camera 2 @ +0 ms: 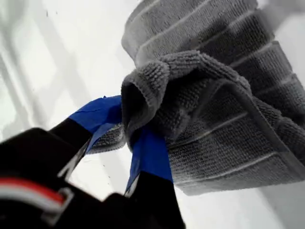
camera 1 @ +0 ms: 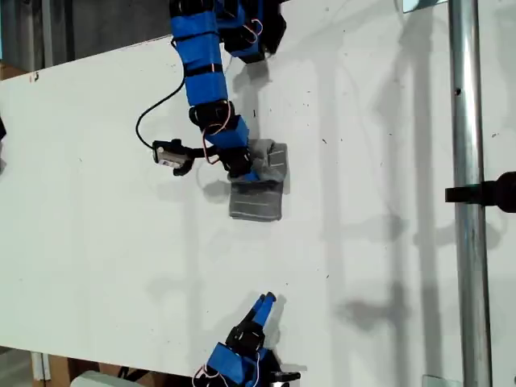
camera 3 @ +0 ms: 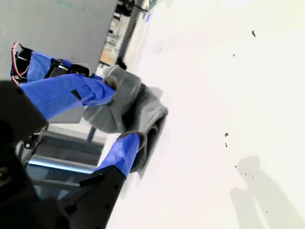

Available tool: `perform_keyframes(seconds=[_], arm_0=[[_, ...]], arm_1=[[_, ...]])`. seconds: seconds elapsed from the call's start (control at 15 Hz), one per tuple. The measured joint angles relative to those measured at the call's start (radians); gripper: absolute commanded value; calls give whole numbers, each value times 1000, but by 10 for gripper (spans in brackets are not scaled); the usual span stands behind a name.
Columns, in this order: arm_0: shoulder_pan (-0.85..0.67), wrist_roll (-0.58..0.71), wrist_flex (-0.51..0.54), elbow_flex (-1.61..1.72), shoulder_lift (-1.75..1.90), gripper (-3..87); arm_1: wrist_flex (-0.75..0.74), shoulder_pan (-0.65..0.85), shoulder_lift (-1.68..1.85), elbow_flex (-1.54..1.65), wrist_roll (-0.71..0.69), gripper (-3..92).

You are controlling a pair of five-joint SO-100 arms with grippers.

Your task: Grasp corners of a towel and fold twice.

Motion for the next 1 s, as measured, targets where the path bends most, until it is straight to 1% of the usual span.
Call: perform_keyframes(seconds=[0.07, 0.13, 0.2, 0.27, 0.4, 0.47, 0.53, 0.6, 0.67, 0.73, 0.87, 0.93, 1.0], arm_0=[[0, 0, 0, 0, 0, 169], [0, 0, 0, 0, 0, 169], [0, 0, 0, 0, 0, 169], [0, 0, 0, 0, 0, 169], [0, 0, 0, 0, 0, 169], [0, 0, 0, 0, 0, 173], [0, -17, 0, 3, 0, 174], [0, -49, -9, 18, 0, 173], [-5, -69, -35, 55, 0, 163], [-6, -83, -60, 103, 0, 148], [-6, -110, -100, 160, 0, 118], [-8, -103, -100, 166, 0, 116], [-9, -83, -77, 173, 0, 116]], arm_1=[[-54, 0, -35, 0, -14, 258], [-121, 2, -41, 0, -38, 439], [-181, 8, -37, -2, -72, 346], [-250, 25, -26, 0, -135, 275], [-307, 95, 101, 46, -184, 119], [-310, 146, 181, 78, -206, 96], [-295, 196, 267, 110, -216, 49], [-227, 247, 365, 141, -229, -2], [-178, 291, 486, 210, -232, -2], [-98, 316, 627, 296, -224, -2], [130, 313, 940, 489, -152, -2], [227, 293, 1111, 607, -103, -2], [324, 258, 1275, 713, -48, -2]])
